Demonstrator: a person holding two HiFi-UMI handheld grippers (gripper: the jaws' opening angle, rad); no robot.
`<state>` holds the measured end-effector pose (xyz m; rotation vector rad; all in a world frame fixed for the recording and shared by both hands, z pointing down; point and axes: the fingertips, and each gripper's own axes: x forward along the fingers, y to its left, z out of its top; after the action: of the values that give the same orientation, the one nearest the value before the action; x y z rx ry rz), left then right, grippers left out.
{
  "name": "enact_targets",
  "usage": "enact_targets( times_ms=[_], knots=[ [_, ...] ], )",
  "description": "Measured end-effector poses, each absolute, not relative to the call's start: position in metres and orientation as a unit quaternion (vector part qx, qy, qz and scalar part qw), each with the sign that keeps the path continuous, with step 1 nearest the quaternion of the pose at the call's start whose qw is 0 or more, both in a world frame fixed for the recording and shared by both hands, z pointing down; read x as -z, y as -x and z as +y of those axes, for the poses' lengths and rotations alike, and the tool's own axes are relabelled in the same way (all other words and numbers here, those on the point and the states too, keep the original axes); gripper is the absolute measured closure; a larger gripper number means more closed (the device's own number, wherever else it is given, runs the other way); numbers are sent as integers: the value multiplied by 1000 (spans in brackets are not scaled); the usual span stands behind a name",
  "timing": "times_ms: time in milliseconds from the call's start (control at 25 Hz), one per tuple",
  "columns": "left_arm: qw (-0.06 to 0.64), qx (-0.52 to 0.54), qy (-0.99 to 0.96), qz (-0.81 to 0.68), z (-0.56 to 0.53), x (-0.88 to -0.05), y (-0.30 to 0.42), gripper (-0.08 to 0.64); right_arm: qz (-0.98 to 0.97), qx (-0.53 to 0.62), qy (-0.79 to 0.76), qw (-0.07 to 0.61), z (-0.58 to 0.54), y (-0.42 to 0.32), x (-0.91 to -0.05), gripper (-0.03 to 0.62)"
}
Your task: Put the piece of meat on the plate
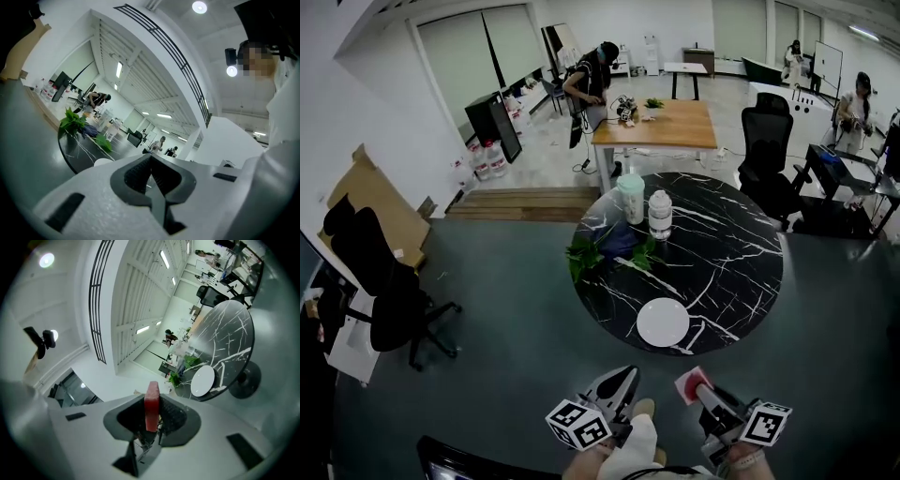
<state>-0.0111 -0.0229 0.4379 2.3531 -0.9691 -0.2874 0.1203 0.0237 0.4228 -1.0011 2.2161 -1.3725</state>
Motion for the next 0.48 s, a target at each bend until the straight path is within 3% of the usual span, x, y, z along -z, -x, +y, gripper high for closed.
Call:
enact_targets(
  times_ms=[480],
  knots=[
    [323,79,-873,-356,-145,-508,14,551,753,529,382,87,-101,-101,-505,506]
  ],
)
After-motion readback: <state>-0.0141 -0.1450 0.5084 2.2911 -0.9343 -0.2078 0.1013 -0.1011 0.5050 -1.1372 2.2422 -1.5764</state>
